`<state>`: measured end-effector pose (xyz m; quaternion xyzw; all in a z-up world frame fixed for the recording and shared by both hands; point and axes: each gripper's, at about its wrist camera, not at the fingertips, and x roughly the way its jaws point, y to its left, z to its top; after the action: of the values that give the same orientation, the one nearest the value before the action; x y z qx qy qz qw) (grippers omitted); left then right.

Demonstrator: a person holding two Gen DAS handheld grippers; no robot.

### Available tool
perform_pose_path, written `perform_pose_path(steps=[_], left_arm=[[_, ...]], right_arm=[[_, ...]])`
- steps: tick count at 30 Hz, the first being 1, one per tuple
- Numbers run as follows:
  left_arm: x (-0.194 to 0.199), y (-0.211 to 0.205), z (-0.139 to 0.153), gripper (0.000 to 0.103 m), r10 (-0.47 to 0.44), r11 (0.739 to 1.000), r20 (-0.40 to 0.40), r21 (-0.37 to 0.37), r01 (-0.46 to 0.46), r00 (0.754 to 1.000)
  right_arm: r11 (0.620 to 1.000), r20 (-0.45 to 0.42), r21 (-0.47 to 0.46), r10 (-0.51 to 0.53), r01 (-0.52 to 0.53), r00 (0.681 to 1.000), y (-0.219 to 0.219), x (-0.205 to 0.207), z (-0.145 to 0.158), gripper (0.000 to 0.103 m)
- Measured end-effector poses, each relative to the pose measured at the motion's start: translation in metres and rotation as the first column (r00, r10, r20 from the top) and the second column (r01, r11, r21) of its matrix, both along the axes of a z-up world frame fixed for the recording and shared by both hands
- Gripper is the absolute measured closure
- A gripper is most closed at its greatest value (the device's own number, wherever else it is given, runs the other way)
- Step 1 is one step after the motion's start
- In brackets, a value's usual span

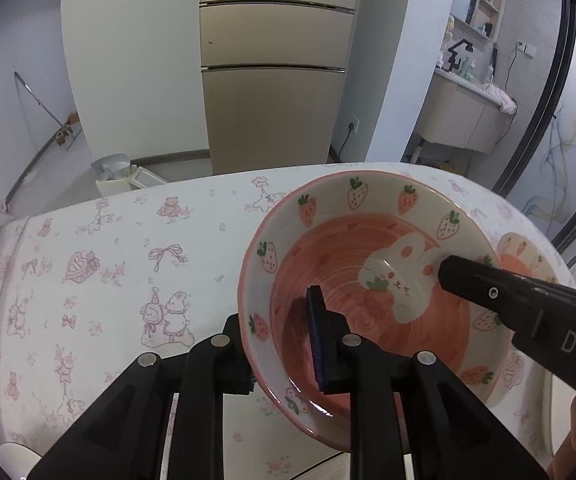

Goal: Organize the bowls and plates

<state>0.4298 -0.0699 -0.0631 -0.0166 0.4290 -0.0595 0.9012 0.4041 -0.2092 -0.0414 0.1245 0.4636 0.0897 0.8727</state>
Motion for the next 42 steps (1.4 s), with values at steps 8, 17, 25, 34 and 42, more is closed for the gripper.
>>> perform_pose_path(steps=[8, 17, 25, 34, 42], left_arm=[[0.003, -0.002, -0.004, 0.082, 0.005, 1.0, -0.014, 0.008, -0.005, 1.0], [0.004, 0.002, -0.005, 0.082, 0.007, 1.0, -0.023, -0.004, -0.008, 1.0], [0.009, 0.014, -0.007, 0.056, 0.004, 0.986, -0.103, -0.166, -0.021, 0.995], [0.004, 0.029, 0.017, 0.058, 0.051, 0.987, -0.038, -0.153, -0.056, 0.998], [0.005, 0.024, 0.012, 0.094, 0.041, 0.993, -0.062, -0.112, -0.048, 0.997]], right_arm=[[1.0, -0.018, -0.014, 0.005, -0.005, 1.0, -0.001, 0.004, -0.004, 0.095], [1.0, -0.021, -0.025, 0.01, -0.01, 1.0, -0.001, 0.005, -0.007, 0.095], [0.999, -0.018, -0.027, 0.032, -0.033, 0.999, -0.001, 0.006, -0.007, 0.095], [0.996, 0.014, -0.084, 0.043, -0.041, 0.999, 0.002, 0.004, -0.004, 0.094], [0.998, -0.002, -0.03, 0.046, -0.046, 0.999, -0.006, 0.006, -0.005, 0.089]])
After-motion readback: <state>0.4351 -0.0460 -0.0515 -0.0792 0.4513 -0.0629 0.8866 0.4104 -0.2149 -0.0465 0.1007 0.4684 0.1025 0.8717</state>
